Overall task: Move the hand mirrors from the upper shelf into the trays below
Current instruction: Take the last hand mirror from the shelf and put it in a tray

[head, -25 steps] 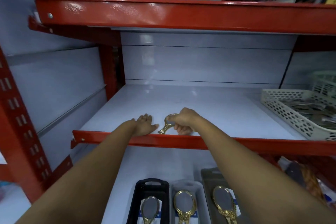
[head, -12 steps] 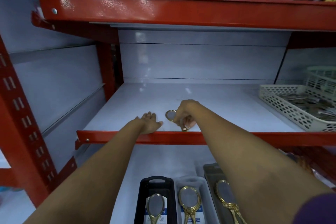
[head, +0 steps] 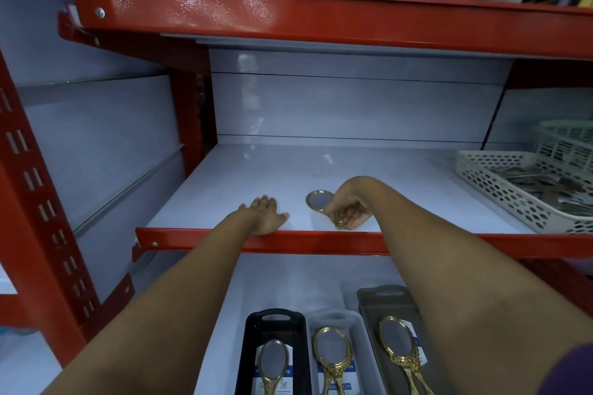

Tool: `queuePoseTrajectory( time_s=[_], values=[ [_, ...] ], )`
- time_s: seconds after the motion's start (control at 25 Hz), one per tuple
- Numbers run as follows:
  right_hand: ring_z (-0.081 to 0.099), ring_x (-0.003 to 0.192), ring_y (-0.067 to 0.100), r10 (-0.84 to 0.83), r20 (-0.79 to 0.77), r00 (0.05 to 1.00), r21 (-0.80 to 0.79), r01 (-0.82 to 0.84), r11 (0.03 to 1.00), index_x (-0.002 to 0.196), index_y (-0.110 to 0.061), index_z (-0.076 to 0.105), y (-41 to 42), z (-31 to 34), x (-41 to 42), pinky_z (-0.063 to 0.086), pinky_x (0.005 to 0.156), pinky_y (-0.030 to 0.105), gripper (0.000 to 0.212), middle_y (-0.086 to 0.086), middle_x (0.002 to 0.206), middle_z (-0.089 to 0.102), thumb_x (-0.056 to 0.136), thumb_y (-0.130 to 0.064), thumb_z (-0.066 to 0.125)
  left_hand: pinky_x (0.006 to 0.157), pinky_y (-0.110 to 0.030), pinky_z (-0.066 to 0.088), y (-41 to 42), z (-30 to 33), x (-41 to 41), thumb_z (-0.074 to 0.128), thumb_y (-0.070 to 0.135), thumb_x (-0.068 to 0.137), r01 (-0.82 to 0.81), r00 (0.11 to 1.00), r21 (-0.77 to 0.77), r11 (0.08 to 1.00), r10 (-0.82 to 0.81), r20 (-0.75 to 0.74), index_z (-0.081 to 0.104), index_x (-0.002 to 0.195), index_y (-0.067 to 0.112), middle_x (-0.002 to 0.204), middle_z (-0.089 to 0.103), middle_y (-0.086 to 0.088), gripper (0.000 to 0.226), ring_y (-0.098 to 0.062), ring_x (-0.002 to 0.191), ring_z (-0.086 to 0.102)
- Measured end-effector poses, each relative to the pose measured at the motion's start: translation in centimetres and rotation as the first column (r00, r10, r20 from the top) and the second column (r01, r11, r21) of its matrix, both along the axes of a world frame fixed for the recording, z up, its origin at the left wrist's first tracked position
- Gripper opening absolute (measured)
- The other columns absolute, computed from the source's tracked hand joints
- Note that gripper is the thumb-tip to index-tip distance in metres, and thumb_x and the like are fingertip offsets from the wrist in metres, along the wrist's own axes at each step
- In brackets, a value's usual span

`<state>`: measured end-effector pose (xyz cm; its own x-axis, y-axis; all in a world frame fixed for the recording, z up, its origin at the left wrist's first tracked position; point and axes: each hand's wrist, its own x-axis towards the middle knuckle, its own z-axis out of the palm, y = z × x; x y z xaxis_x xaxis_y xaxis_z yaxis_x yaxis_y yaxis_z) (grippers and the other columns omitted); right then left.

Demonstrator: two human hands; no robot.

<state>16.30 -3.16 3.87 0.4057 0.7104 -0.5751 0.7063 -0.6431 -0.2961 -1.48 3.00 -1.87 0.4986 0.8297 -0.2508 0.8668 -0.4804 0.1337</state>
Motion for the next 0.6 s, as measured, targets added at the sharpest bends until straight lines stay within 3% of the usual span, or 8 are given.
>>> queuePoseTrajectory(
  time_s=[0.12,0.2,0.36,0.6],
  values=[
    [0.060,0.050,0.008,-0.057,-0.117,0.992,0.051,0.064,0.997,0.073,-0.007,0.061,-0.3,-0.1,1.0,0.055,0.056,0.017,0.012,0.003,0.067,0.062,0.082,-0.015,0.065,0.121,-0.045,-0.001,-0.2,0.2,0.0,0.014,0.048,0.098,-0.004,1.000,-0.005,1.000,0.004,0.005,-0.006,0.153,0.011,0.161,-0.012,-0.009,0.069,-0.022,0.150,-0.009],
    [0.064,0.052,0.010,-0.106,-0.274,0.956,0.127,0.145,0.981,0.077,-0.005,0.063,-0.8,-0.3,1.8,0.057,0.060,0.020,0.008,0.004,0.065,0.066,0.081,-0.011,0.067,0.121,-0.045,-0.002,-0.3,0.3,0.0,0.014,0.048,0.098,-0.005,1.000,-0.009,1.000,0.005,0.005,-0.006,0.153,0.011,0.161,-0.012,-0.009,0.069,-0.022,0.150,-0.009],
    [0.070,0.048,0.016,-0.128,-0.638,0.759,0.196,0.321,0.927,0.081,0.002,0.064,-2.2,-1.0,2.8,0.060,0.051,0.024,0.003,0.011,0.056,0.071,0.083,0.001,0.067,0.121,-0.045,-0.002,-0.3,0.2,0.0,0.015,0.048,0.098,-0.005,1.000,-0.008,1.000,0.005,-0.006,-0.006,0.153,0.011,0.161,-0.012,-0.009,0.069,-0.022,0.150,-0.009],
    [0.074,0.060,0.023,0.001,-0.855,0.518,0.293,0.481,0.826,0.069,0.006,0.073,-4.0,-1.6,3.8,0.060,0.063,0.024,0.018,0.014,0.067,0.075,0.085,0.006,0.063,0.121,-0.044,-0.002,-0.1,0.0,0.2,0.014,0.049,0.098,-0.001,1.000,-0.007,1.000,0.001,-0.010,-0.006,0.153,0.012,0.161,-0.013,-0.008,0.069,-0.020,0.150,-0.010]
  ],
)
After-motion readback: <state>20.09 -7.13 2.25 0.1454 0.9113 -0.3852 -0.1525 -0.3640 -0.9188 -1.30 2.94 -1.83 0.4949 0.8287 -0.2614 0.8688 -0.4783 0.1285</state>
